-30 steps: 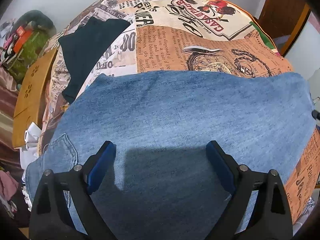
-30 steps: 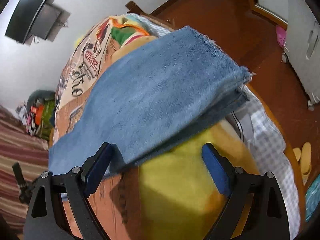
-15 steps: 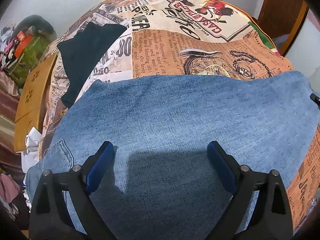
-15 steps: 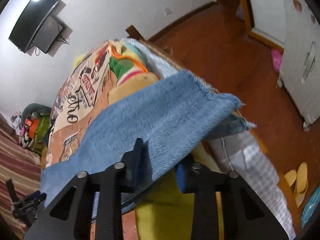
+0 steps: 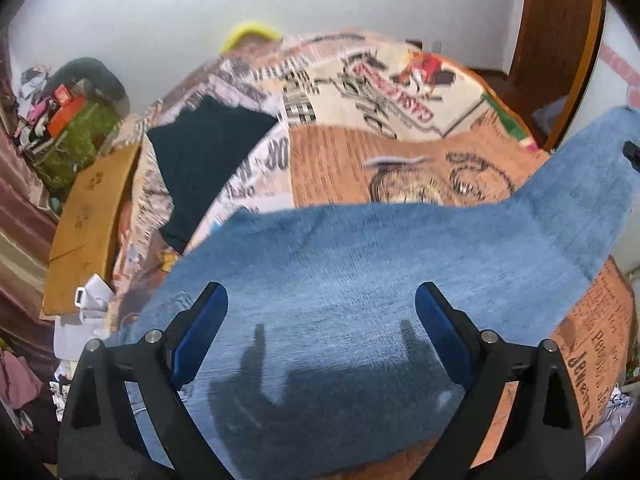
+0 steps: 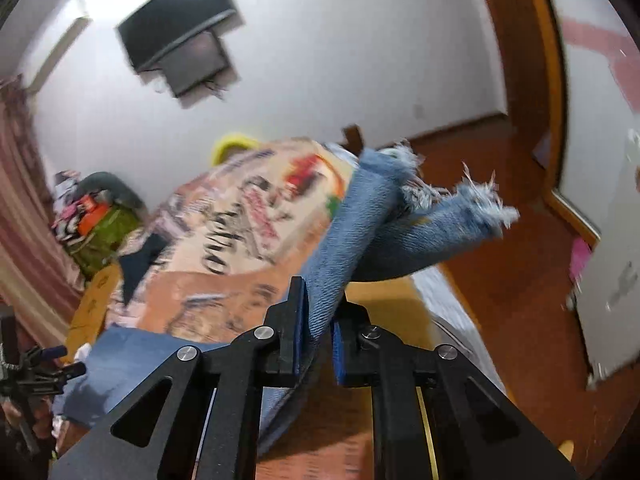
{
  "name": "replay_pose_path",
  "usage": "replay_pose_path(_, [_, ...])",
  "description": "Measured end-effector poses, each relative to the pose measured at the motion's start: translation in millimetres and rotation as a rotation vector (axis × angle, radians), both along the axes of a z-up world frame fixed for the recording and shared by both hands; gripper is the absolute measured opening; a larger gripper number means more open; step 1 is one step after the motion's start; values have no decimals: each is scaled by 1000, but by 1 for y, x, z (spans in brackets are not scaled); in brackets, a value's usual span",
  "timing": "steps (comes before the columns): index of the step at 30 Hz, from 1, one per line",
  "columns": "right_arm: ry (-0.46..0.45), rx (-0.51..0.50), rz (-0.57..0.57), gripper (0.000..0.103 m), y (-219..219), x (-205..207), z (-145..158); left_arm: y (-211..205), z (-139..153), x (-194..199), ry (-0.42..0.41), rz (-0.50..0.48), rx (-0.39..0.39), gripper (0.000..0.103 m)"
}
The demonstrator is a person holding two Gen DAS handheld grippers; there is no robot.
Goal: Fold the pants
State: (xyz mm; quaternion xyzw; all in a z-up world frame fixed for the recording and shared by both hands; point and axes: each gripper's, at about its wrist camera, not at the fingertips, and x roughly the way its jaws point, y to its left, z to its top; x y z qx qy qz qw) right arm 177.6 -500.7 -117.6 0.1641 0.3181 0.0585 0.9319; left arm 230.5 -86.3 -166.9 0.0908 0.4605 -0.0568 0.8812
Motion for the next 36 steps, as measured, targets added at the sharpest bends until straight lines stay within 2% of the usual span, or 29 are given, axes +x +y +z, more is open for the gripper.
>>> replay_pose_path(7, [-83, -45, 150, 8, 70, 11, 32, 11, 30, -25, -106, -21, -3, 96])
replay_pose_path(14, [-86, -77, 315, 8, 143, 22, 26, 30, 41, -43, -137, -10, -23, 96])
replay_pose_path(17, [-46, -87, 399, 8, 176, 24, 13, 40, 42, -47, -140, 9, -30, 96])
replay_pose_path(22, [76, -112, 540, 8, 228, 26, -24, 54, 39, -52, -128, 40, -39, 96])
replay_pose_path(29, [272, -168, 666, 15, 264, 16, -77, 66, 31, -52, -100, 68, -42, 96])
replay_pose_path(33, [285, -143, 708, 29, 267, 7, -73, 70, 29, -50, -87, 76, -53, 96])
replay_pose_path(36, [293, -85, 737, 33, 262, 1, -63, 71, 30, -45, -83, 84, -66, 96])
